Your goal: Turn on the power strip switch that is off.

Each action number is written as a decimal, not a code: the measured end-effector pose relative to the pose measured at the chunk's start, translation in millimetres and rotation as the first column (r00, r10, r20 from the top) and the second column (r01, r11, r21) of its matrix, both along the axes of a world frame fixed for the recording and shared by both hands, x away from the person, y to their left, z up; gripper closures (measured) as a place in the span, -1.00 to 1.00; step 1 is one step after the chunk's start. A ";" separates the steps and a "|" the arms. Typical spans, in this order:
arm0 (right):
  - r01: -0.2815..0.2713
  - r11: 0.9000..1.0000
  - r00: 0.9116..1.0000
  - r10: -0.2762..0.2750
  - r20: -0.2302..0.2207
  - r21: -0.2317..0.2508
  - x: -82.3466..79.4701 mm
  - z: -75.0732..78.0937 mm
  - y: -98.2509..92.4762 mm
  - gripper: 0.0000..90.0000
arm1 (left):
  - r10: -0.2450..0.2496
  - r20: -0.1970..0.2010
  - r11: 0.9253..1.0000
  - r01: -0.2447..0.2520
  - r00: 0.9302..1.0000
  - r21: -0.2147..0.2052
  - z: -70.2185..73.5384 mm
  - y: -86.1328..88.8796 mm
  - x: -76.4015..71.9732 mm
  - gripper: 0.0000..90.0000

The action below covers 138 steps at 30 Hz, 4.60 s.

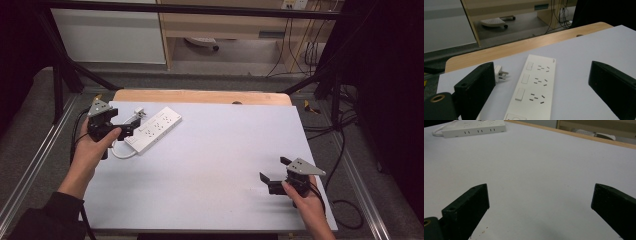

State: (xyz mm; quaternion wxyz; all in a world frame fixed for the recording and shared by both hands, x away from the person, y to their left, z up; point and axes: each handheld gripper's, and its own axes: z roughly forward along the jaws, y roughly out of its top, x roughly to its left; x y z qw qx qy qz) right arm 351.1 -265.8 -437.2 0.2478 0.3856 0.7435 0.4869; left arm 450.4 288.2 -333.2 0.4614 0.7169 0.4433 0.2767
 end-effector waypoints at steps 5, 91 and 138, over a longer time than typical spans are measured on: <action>0.001 1.000 1.000 -0.001 -0.003 0.003 0.0 0.1 -0.1 -0.95 | 0.005 -0.002 1.000 -0.005 1.000 0.003 -1.1 0.4 1.3 -0.83; 0.006 1.000 1.000 -0.006 -0.031 0.008 0.0 -0.6 3.9 -0.93 | 0.048 -0.201 0.992 -0.023 0.979 0.126 -85.7 1.1 66.4 1.00; 0.017 1.000 1.000 -0.016 -0.025 0.004 0.2 -0.2 -2.6 -0.93 | 0.049 -0.198 0.992 -0.025 0.979 0.121 -98.1 -6.3 70.0 1.00</action>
